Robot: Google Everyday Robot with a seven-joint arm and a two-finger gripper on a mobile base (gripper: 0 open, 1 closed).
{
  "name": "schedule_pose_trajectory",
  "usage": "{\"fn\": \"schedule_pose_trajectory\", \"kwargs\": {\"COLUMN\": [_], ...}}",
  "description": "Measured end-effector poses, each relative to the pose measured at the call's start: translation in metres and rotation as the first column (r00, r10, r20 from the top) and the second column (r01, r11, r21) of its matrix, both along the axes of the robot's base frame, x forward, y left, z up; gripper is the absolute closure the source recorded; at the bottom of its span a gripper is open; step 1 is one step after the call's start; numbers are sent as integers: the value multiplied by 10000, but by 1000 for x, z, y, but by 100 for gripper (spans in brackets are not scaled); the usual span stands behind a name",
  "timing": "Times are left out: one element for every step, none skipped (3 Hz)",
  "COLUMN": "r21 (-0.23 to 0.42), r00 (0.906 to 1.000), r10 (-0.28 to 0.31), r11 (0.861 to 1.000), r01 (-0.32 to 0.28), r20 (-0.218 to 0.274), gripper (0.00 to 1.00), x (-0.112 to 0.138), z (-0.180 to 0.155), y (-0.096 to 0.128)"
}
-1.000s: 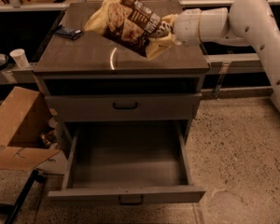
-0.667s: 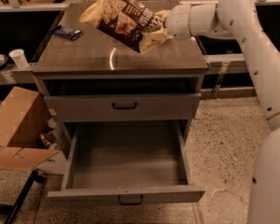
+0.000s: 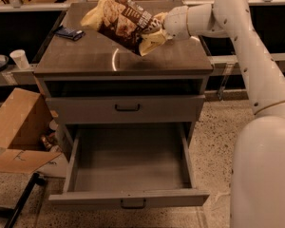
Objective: Pick brown chip bag from middle drawer and place on counter
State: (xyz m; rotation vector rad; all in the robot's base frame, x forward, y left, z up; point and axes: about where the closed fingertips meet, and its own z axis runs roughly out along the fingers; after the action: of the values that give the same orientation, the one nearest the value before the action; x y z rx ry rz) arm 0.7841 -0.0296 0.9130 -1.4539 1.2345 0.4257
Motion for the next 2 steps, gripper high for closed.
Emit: {"fn": "schedule_pose_trajectory", "kwargs": {"r21": [-91, -132], "r00": [9996, 9993], "r10": [147, 199], "r11": [9998, 9997], "r01": [-149, -203], "r20": [-221, -325], "gripper": [19, 0], "x": [4, 5], "z": [-8, -12], "y": [0, -1]}}
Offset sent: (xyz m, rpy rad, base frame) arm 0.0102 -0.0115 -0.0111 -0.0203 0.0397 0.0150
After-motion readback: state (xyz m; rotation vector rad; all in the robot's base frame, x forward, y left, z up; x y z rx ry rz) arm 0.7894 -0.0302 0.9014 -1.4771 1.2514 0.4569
